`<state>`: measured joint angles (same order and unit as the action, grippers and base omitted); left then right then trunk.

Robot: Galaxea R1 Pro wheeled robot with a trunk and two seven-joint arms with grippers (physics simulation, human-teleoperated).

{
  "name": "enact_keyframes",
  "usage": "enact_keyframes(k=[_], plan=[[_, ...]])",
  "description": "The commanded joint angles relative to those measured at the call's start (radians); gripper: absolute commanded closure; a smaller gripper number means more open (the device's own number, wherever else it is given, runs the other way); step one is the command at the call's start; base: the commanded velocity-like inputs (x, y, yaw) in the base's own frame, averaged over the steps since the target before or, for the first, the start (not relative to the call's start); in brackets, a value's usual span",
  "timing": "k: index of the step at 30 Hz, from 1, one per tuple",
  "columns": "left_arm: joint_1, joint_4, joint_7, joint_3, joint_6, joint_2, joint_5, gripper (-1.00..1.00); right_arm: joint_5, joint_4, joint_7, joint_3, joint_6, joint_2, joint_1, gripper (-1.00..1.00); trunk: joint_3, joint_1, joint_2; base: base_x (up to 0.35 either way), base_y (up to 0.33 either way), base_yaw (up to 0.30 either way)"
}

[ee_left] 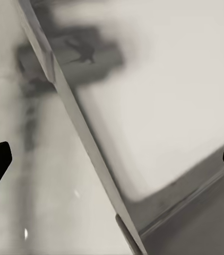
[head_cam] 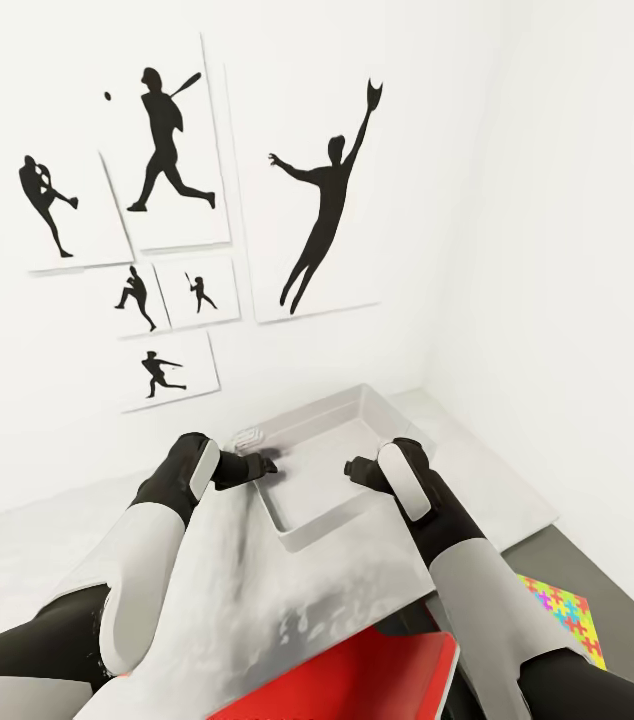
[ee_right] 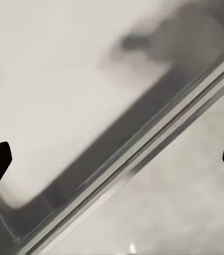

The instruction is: Put all the toys in the child's room - the three board games (two on the bed and one on the table), the two jigsaw puzzles on the table, and the tennis ball on the table - inside the toy box on the table in the child's room.

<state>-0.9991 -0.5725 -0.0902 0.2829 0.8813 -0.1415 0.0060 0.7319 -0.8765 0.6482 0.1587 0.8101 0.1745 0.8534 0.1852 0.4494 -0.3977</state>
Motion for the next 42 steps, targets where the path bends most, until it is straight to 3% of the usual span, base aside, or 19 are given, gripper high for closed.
enact_keyframes(k=[1,21,42], plan=[[-0.001,-0.001,-0.002,0.007,0.005,-0.001,0.000,-1.00,0.009,-0.001,0.010,0.001,0.001,0.000,0.001,-1.00,0.004,0.001,-0.002,0.000,0.000,0.000],[-0.001,-0.002,-0.002,0.007,0.007,-0.001,0.000,-1.00,0.006,-0.001,0.002,0.003,0.001,0.000,-0.001,-1.00,0.034,0.001,-0.002,0.000,0.000,0.000],[-0.001,-0.003,-0.002,0.007,0.007,0.000,0.000,-1.00,0.003,-0.001,-0.005,0.002,0.001,0.000,-0.006,-1.00,0.037,0.001,-0.002,0.000,0.000,0.000]])
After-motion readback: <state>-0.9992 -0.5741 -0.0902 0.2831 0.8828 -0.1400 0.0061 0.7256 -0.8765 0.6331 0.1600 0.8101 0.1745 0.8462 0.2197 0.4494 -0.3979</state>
